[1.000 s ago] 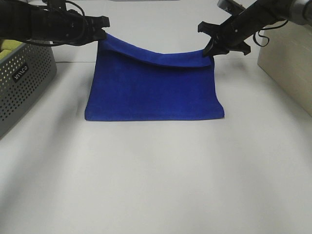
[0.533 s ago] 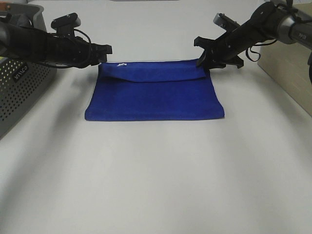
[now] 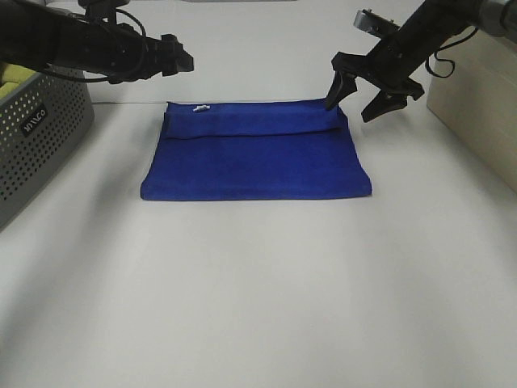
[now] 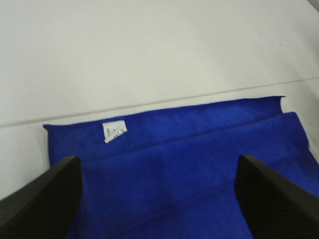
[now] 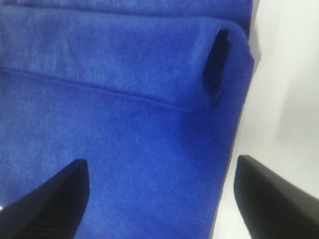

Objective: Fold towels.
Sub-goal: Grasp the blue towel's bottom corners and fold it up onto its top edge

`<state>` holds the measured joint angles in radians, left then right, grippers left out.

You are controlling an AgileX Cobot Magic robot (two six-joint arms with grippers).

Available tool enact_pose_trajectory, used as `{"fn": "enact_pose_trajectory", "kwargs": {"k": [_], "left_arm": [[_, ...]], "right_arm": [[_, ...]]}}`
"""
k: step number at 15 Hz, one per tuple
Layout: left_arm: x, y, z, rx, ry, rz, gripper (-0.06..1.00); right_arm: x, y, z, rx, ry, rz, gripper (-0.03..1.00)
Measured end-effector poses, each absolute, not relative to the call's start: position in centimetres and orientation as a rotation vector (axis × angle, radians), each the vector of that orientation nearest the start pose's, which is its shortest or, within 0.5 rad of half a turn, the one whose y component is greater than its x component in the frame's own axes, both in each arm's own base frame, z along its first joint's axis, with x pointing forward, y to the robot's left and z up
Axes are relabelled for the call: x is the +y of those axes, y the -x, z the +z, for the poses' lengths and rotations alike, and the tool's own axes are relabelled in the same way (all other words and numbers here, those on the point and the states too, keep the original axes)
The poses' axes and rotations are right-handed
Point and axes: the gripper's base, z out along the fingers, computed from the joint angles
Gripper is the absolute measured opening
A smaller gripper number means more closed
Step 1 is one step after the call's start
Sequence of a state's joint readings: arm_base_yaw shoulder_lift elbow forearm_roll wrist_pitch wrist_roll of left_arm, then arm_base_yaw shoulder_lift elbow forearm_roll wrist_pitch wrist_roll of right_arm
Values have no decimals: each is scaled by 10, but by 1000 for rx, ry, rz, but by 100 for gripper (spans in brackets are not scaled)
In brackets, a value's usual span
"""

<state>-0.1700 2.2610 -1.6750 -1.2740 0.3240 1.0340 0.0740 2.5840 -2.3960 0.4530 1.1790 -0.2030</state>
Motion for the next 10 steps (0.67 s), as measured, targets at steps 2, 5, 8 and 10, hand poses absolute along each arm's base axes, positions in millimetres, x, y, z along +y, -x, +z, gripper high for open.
{"fn": "enact_pose_trajectory", "kwargs": {"k": [2,5,8,10], "left_arm": [[-118,-490,161,2325,-80,-657,71],[-116,-475,147,2562,-57,-644,68],[-111,-465,139,2708,21,-599,68],[-110,-456,128,2766,52,-595,68]], "right_arm": [[77,-532,158,2781,224,603,75],[76,-531,161,2796,152,615,75],[74,-515,165,2857,148,620,75],[67,-497,158,2931,165,627,75]]}}
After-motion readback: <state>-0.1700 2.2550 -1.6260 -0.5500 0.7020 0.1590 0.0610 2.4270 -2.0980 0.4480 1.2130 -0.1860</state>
